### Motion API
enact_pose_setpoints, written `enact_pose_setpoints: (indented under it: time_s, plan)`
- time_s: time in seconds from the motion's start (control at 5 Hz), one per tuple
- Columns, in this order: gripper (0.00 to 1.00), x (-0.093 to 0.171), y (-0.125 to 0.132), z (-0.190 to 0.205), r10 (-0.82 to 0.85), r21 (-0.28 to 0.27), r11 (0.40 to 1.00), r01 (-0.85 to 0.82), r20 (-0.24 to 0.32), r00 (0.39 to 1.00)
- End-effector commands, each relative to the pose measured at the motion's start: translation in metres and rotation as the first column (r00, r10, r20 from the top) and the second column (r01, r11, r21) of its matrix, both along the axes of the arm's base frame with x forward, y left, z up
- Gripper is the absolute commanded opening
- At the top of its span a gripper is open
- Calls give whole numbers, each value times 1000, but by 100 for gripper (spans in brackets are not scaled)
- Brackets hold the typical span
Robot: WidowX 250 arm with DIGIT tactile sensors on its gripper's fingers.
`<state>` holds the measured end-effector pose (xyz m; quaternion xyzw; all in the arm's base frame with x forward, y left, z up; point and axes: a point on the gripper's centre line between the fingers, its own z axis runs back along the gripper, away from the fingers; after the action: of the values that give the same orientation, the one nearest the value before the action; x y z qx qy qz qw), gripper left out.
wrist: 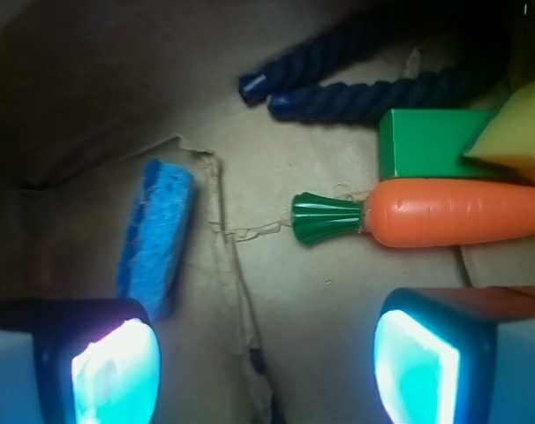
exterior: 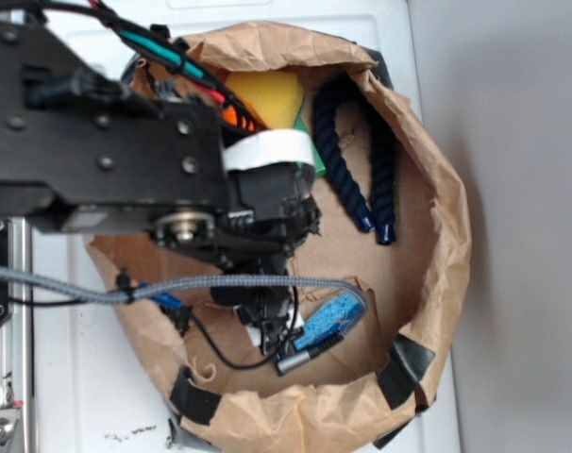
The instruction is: Grab the blue sponge.
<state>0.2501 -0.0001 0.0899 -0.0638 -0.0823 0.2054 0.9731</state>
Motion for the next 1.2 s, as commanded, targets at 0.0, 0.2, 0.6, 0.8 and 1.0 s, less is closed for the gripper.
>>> enact_pose_setpoints:
  time_s: [0.0,0.2,0.6,0.8,1.0]
  plan:
    - [100,21,-38,-26,62,59,996,-64,23,998]
    - [100,32,-58,-32,61,37,997,-61,1,998]
    - [100,50,-55,-8,65,-35,997,-67,-48,997]
    - [100,55,-51,-5,82,-53,995,-84,-46,996]
    - [100,58,-54,-15,85,-94,992,-86,-23,996]
